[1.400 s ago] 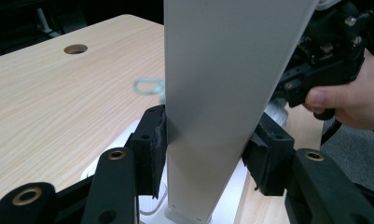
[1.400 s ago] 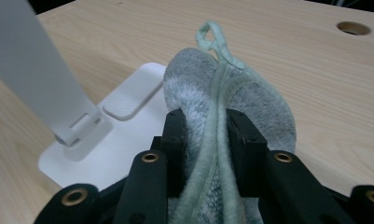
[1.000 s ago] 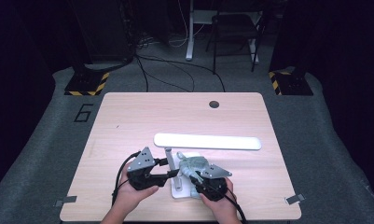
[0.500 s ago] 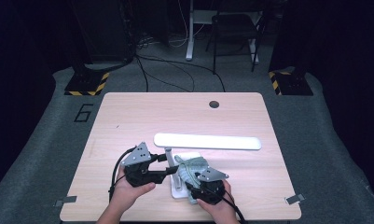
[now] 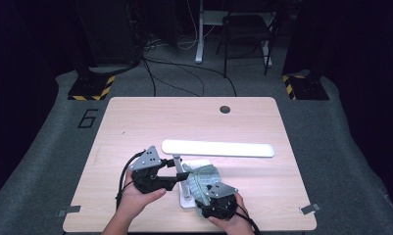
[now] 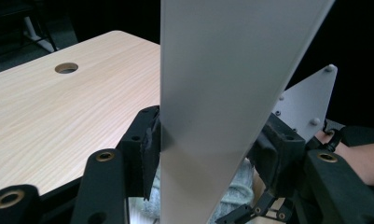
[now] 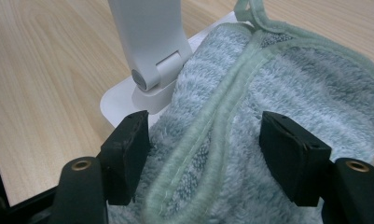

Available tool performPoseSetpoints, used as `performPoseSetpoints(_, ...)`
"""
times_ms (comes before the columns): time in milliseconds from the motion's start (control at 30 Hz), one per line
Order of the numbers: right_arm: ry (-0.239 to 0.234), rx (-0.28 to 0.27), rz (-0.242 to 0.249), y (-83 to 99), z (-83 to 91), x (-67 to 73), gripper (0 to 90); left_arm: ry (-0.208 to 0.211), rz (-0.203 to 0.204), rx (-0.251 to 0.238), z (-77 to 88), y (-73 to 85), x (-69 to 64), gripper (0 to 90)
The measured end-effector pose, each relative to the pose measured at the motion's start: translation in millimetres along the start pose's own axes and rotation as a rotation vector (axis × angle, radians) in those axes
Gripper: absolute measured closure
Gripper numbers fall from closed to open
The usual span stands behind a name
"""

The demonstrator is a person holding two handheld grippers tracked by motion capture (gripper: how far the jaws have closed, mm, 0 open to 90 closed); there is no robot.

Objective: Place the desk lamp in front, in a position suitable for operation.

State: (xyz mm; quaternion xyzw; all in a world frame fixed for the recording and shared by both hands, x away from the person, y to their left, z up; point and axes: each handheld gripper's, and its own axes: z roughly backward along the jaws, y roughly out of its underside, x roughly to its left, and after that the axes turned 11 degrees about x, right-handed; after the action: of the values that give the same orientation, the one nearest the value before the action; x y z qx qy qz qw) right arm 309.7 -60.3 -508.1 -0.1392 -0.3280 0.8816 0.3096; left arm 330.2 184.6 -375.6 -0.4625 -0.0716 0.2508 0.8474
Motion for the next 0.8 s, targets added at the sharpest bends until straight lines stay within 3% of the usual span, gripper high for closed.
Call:
performPoseSetpoints(133, -0.003, -0.002, 0.002, 2.3, -0.9, -0.5, 37.7, -0.011, -0.007, -0.003, -3.1, -1.2, -2.1, 45.6)
performPoseSetpoints(333, -0.022, -0.005, 0.010, 3.2, 0.2, 0.4, 48.5, -0.042, -0.024, -0.022, -2.3, 2.0, -1.6, 52.5)
performPoseSetpoints(533, -0.038, 0.009, 0.036, -0.3, 1.7, 8.9, 67.3, -0.054, -0.031, -0.021, -2.0, 2.6, -3.8, 53.6)
performPoseSetpoints(667, -0.013, 0.015, 0.058, -2.4, 0.6, 13.5, 69.4, -0.050, -0.031, -0.023, -1.7, 3.3, -3.8, 53.7)
performPoseSetpoints(800, -0.014, 0.021, 0.033, -3.9, -1.4, 13.1, 70.8, -0.044, -0.043, -0.025, -2.3, 3.4, -3.1, 53.7)
